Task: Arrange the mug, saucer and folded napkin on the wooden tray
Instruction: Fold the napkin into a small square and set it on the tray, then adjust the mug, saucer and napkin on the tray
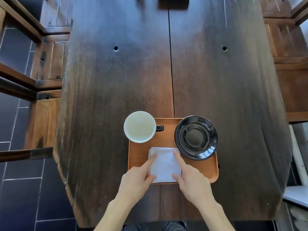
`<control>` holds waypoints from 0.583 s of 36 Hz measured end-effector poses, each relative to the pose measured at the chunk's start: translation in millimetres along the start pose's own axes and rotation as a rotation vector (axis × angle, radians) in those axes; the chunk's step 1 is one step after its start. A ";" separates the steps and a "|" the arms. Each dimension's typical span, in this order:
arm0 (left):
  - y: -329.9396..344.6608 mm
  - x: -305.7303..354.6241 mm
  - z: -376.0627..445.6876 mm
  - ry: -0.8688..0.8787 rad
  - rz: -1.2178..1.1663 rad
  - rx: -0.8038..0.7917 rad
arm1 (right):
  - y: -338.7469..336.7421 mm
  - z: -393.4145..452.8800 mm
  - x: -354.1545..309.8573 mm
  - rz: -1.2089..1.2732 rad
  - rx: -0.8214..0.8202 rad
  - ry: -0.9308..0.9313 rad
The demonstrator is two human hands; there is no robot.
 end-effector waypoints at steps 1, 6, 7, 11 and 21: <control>0.1 -2.0 0.0 -0.008 -0.021 0.000 | -1.1 -0.3 -0.1 -0.020 -0.002 0.001; 1.4 -7.0 -4.1 -0.043 -0.146 0.030 | -3.8 2.4 -0.2 -0.063 -0.001 -0.004; 0.7 -6.4 -4.7 -0.047 -0.146 0.037 | -3.3 3.5 0.0 -0.071 -0.004 -0.007; -6.4 6.2 -4.9 -0.029 -0.011 0.040 | -8.1 5.8 -2.8 -0.105 -0.005 -0.023; -16.5 5.9 1.2 -0.103 -0.006 -0.021 | -9.5 11.7 1.4 0.050 -0.160 -0.050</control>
Point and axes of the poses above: each hand's wrist, its own z-axis towards the middle knuckle, its own y-axis out of the palm, x = y × z, the point moved 8 cm from there along z, towards the middle knuckle, and after that the axes turned 15 degrees about -z, right-handed, at the moved point
